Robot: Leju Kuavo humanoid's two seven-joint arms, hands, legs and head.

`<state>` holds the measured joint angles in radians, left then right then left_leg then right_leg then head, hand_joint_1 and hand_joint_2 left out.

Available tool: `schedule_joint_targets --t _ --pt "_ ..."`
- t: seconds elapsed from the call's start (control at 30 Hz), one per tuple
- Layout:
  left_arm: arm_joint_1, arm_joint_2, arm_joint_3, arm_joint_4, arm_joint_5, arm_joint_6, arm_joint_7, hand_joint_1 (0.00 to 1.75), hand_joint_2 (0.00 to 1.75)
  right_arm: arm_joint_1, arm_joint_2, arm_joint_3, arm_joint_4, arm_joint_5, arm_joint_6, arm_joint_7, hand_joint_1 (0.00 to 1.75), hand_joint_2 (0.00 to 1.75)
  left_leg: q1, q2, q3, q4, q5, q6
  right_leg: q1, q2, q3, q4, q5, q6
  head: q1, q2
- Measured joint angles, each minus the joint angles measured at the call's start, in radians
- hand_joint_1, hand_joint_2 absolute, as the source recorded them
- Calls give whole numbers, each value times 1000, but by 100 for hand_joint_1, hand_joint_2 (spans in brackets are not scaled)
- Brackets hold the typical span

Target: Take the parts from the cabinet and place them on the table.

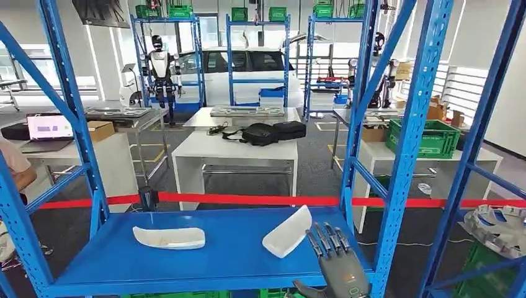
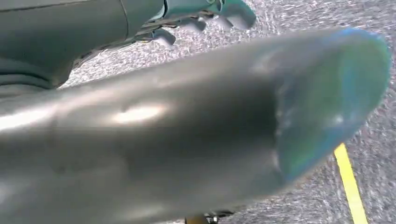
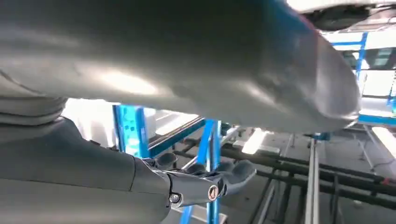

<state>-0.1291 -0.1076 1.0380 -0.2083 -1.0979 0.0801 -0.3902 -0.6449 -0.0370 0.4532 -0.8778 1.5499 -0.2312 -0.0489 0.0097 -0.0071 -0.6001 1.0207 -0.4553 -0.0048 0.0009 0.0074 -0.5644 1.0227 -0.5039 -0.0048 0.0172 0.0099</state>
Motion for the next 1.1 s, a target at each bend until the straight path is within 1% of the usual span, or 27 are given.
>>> schedule_joint_targets --t 0.03,0.07,0.1,0.13,0.17,0.2,0.23,0.27,0.3,0.33,0.37,0.47,0.53,0.57,0.6,0.67,0.7,0.73,0.77,0.83,0.87,0.9,0.97,1.0,1.03,1.07,1.1 --pt "0 -1 0 0 0 0 0 0 0 0 0 0 0 1 0 -5 0 0 3 0 6 -4 0 5 -3 -1 -6 16 -8 5 1 0" --pt "-1 0 0 0 0 0 0 0 0 -1 2 0 1 3 1 -10 0 0 4 1 10 -5 -4 12 -2 -3 -31 66 -32 10 2 0" --pt "-1 0 0 -1 0 0 0 0 0 -1 3 0 3 3 1 -14 0 0 4 2 12 -5 -6 15 -4 -3 -68 134 -60 14 3 0" --pt "-2 0 0 0 0 0 0 0 0 4 6 0 7 4 3 -21 0 0 3 3 14 -5 -9 19 -7 -3 -125 233 -96 17 3 0" --pt "-2 0 0 0 0 0 1 0 0 11 6 0 11 6 4 -23 0 0 3 2 16 -4 -12 20 -7 -3 -168 301 -111 19 3 0" --pt "-1 0 0 0 0 0 2 0 0 16 6 0 14 6 4 -23 0 0 3 1 18 -3 -15 20 -8 -3 -191 323 -101 19 4 0" --pt "0 -1 0 0 0 0 2 0 0 17 7 0 17 6 7 -27 0 0 3 0 21 -2 -19 18 -10 -3 -189 298 -70 18 4 0" --pt "0 -1 0 0 0 0 1 0 0 15 8 0 21 0 13 -38 0 0 3 -2 27 -1 -24 16 -10 -3 -164 228 -21 16 5 0" --pt "0 -3 0 0 1 0 1 0 0 11 8 0 25 -5 18 -48 0 0 3 -2 35 0 -30 12 -10 -3 -122 131 35 11 5 0" --pt "0 -3 0 0 2 -1 1 0 0 6 8 0 31 -12 23 -56 0 0 3 -2 42 0 -36 7 -9 -5 -80 37 78 5 6 0" --pt "-1 -3 0 0 3 0 1 0 0 2 8 0 38 -15 24 -60 0 0 -2 -2 42 0 -40 1 -4 -5 -67 19 54 2 5 0" --pt "-1 -3 0 0 4 0 0 0 0 -1 12 0 48 -21 28 -63 0 0 0 -1 46 -6 -42 -16 3 -2 -64 11 51 -11 4 0" --pt "0 -1 0 -1 4 0 0 0 0 -3 14 0 52 -21 28 -66 0 0 2 0 51 -6 -52 -28 -10 -2 -46 -5 54 -23 5 0" --pt "-1 -4 0 0 4 0 0 0 0 -6 14 0 53 -21 28 -67 0 0 0 1 38 28 -67 -33 -10 -3 -39 -7 50 -31 2 -1" --pt "-2 -4 0 1 4 0 0 0 0 -9 15 0 56 -21 28 -68 0 0 1 1 1 99 -98 -37 -10 -3 -34 -7 47 -36 0 0" --pt "1 -3 0 1 4 -1 0 0 0 -7 15 0 64 -22 29 -71 0 0 3 2 -94 260 -154 -43 -8 -4 -29 -7 39 -42 -2 0" --pt "4 -3 0 1 4 -1 0 0 0 -5 15 0 70 -24 29 -71 0 0 3 2 -128 307 -155 -45 -8 -3 -25 -6 35 -42 -2 0" --pt "6 -3 0 1 4 -1 1 0 0 -4 15 0 74 -25 29 -71 0 0 3 2 -135 301 -132 -45 -8 -2 -19 -6 31 -41 -2 0" --pt "6 -3 0 1 4 -1 2 0 0 -4 15 0 77 -27 28 -71 0 0 3 2 -121 254 -90 -43 -8 -1 -13 -6 26 -39 -2 0" --pt "4 -3 0 1 4 -1 3 0 0 -4 15 0 78 -31 26 -71 0 0 3 3 -43 69 21 -39 -9 -1 6 -4 12 -32 -3 0" --pt "5 -3 0 1 4 -1 3 0 0 -5 15 0 79 -32 26 -71 0 0 2 4 -21 18 24 -35 -7 -1 9 -3 6 -27 -3 0" --pt "4 -3 0 2 4 -1 3 0 0 -6 15 0 80 -33 26 -71 0 0 -1 3 -5 -5 11 -28 -1 2 5 3 0 -20 -4 0" --pt "4 -3 0 2 4 -2 5 0 0 -6 15 0 81 -33 26 -72 0 0 -2 2 -10 3 8 -15 -1 1 6 -4 1 -12 -1 0" --pt "5 -3 0 2 4 -2 5 0 0 -6 15 0 81 -33 26 -71 0 0 -4 1 -9 2 6 -7 -2 1 9 -6 -1 -5 -1 0" --pt "5 -5 0 2 4 -2 5 0 0 -6 15 0 80 -33 25 -71 0 0 3 2 -1 -6 9 2 -3 1 9 -3 -7 3 -1 0" --pt "4 -6 0 2 4 -2 4 0 0 -8 15 0 80 -33 25 -71 0 0 4 2 5 -8 5 9 -4 -2 1 22 -17 8 0 0" --pt "4 -5 0 2 4 -2 3 0 0 -11 15 0 81 -33 24 -70 0 0 4 2 7 -8 2 14 -5 -3 -30 79 -44 12 1 0"
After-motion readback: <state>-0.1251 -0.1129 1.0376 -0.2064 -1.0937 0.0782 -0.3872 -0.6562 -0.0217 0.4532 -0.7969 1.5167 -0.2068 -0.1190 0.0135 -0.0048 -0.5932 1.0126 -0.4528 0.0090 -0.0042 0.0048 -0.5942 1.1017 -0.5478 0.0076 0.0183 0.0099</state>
